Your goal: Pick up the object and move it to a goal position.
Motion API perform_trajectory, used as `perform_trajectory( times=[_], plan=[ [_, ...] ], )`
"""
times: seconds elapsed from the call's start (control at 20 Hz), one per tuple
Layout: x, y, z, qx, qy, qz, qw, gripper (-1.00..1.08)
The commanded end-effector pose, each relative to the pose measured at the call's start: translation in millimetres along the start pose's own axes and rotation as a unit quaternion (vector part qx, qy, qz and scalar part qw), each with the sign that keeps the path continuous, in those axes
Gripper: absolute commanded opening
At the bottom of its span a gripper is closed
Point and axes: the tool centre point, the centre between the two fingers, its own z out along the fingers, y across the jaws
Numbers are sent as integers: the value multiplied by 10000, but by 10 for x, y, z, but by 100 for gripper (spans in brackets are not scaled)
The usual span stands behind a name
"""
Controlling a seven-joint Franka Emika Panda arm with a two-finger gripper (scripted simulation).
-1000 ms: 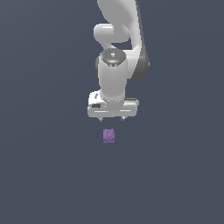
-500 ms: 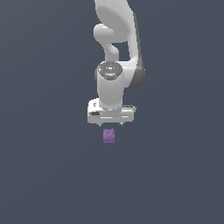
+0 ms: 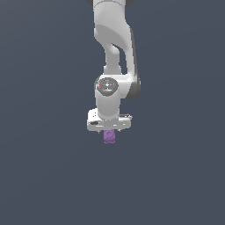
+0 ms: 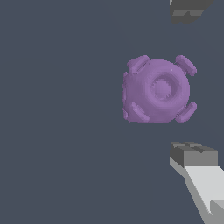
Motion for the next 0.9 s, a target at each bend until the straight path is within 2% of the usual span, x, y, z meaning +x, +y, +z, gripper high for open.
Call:
perform_trajectory(
  times=[0.0, 0.3, 0.85],
  plan=[
    [6, 10, 41, 2, 6, -10, 10000, 100],
    [0, 8, 97, 2, -1, -6, 10000, 100],
    [-1, 9, 541, 3, 4, -11, 10000, 100]
  ],
)
